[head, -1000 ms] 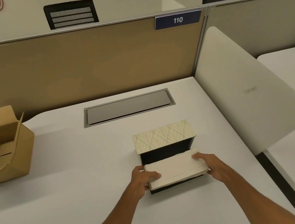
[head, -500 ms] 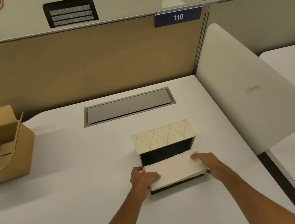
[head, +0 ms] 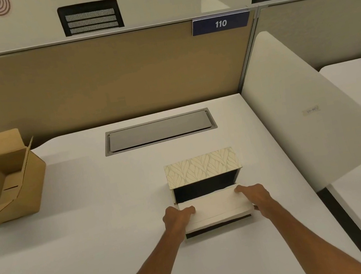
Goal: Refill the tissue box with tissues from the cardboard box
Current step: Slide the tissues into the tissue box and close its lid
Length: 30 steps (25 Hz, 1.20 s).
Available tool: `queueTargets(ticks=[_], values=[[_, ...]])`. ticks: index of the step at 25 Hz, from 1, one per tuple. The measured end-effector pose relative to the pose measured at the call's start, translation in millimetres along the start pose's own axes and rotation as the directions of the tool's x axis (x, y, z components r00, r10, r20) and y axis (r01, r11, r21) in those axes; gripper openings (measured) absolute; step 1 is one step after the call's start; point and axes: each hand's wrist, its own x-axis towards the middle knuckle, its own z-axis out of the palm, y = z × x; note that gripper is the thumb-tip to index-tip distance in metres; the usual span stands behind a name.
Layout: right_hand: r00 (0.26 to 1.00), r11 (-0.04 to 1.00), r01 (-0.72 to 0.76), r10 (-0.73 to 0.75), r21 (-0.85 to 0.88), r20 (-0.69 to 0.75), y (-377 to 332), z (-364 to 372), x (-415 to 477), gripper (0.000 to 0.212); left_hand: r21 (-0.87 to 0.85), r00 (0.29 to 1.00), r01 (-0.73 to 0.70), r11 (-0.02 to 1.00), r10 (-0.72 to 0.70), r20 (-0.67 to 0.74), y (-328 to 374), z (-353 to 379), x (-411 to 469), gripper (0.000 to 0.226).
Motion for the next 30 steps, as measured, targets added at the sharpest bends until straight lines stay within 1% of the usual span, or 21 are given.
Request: queueTargets(ticks=[3,5,10,14,15,16,17,18,19,20,21,22,24,26,28,30], values=[[1.0,0.999,0.006,-0.006,-0.047,0.002,-5,0,-1,0.055,0.024,1.0,-0.002,1.0,0.003,-0.008,2,1,-2,0.058],[1.0,0.998,0.003,-0.002,-0.069,0.007,-7,1,-4,0.059,0.019,1.0,-0.001,1.0,0.001,-0.011,2,1,-3,0.057],[1.0,0.997,0.007,-0.004,-0.08,0.03,-5,-1,-6,0.054,0.027,1.0,-0.03,0.999,0.031,-0.007,-1,4,-5,0.056],[0.998,0.993,0.031,-0.026,-0.113,0.053,-5,-2,-7,0.055,0.029,0.999,-0.036,0.999,0.036,-0.005,-1,4,-6,0.056],[0.995,0.988,0.07,-0.06,-0.137,0.077,-4,-4,-8,0.059,0.029,1.0,-0.029,0.999,0.029,-0.001,-1,4,-6,0.055],[0.987,0.975,0.133,-0.114,-0.18,0.113,-4,-7,-9,0.069,0.029,1.0,-0.021,0.999,0.021,0.003,-1,3,-6,0.054],[0.969,0.944,0.218,-0.18,-0.246,0.168,-5,-11,-11,0.084,0.03,1.0,-0.015,0.999,0.014,0.009,-2,2,-5,0.054],[0.938,0.884,0.323,-0.252,-0.34,0.237,-6,-15,-13,0.099,0.028,1.0,-0.01,1.0,0.01,0.015,-2,1,-5,0.053],[0.897,0.785,0.431,-0.318,-0.445,0.308,-9,-21,-14,0.108,0.028,1.0,-0.009,1.0,0.009,0.021,-2,1,-4,0.054],[0.855,0.659,0.517,-0.361,-0.547,0.373,-11,-25,-16,0.111,0.028,1.0,-0.01,1.0,0.009,0.026,-2,1,-4,0.055],[0.823,0.531,0.567,-0.38,-0.63,0.421,-12,-29,-17,0.113,0.028,0.999,-0.011,1.0,0.011,0.03,-2,1,-4,0.056],[0.802,0.425,0.592,-0.391,-0.685,0.451,-12,-32,-18,0.115,0.028,0.999,-0.013,1.0,0.012,0.033,-2,1,-5,0.057],[0.764,0.285,0.625,-0.416,-0.727,0.493,-10,-33,-19,0.119,0.026,0.999,-0.011,1.0,0.01,0.034,-1,1,-6,0.058],[0.707,0.137,0.668,-0.423,-0.731,0.567,-6,-30,-20,0.125,0.024,0.999,-0.009,1.0,0.008,0.035,0,0,-6,0.059],[0.668,-0.019,0.675,-0.409,-0.738,0.622,-5,-24,-20,0.128,0.024,0.999,-0.009,1.0,0.008,0.036,0,-1,-7,0.059],[0.648,-0.13,0.651,-0.418,-0.748,0.637,-5,-18,-15,0.129,0.023,0.999,-0.009,1.0,0.008,0.039,0,0,-8,0.06]])
